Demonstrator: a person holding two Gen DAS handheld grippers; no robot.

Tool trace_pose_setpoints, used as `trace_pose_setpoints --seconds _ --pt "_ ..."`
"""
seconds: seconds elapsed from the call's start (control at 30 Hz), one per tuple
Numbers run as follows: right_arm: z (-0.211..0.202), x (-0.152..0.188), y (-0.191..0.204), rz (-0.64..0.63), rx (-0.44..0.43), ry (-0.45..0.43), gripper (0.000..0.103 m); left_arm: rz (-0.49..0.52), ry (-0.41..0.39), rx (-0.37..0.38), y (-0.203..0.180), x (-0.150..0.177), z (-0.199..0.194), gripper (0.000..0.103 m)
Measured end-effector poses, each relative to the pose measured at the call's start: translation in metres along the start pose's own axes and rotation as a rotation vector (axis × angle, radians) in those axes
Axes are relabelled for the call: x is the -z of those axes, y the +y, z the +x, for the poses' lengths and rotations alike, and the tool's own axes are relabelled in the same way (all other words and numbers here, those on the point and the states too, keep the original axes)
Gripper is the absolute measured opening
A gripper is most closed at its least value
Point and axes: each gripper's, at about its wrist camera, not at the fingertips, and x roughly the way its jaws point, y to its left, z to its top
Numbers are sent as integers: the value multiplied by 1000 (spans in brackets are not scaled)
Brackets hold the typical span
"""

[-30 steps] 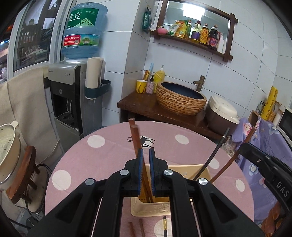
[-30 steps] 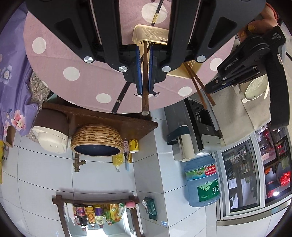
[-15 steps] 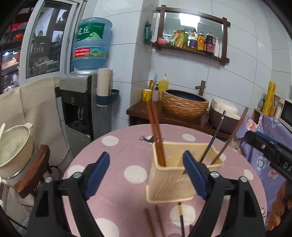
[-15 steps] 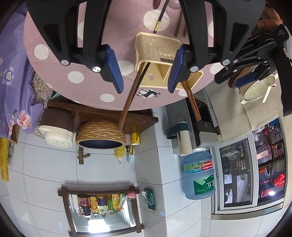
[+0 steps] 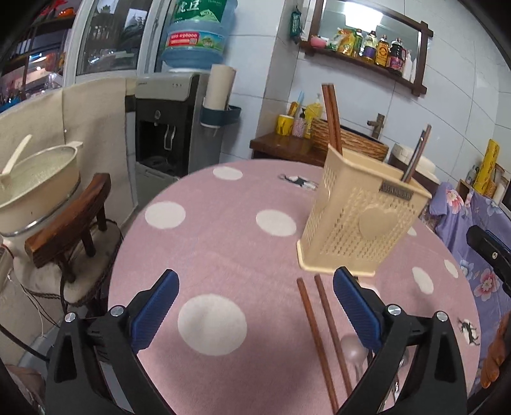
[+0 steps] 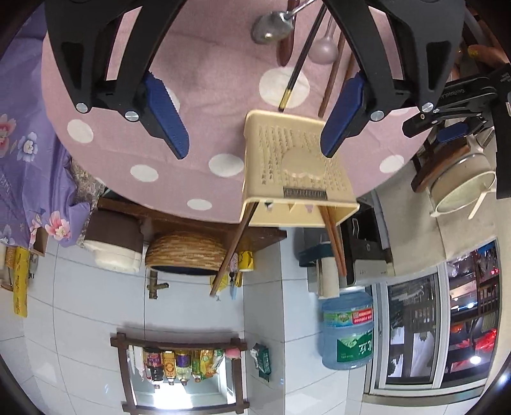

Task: Organize utensils
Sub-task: 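Move both tools back down to the remaining chopsticks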

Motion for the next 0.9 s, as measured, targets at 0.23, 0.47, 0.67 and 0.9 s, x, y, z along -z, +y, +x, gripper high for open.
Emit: trace_pose_setpoints --seconds 0.23,0.47,0.67,0.9 --pt "10 32 0 18 32 113 85 24 108 15 -4 20 12 96" --pt "8 53 -1 33 41 157 85 53 194 66 -26 23 33 74" --pt "7 60 -12 70 53 178 85 130 269 27 -48 27 64 54" --pt "10 61 -17 93 60 197 85 181 311 -32 -57 28 86 37"
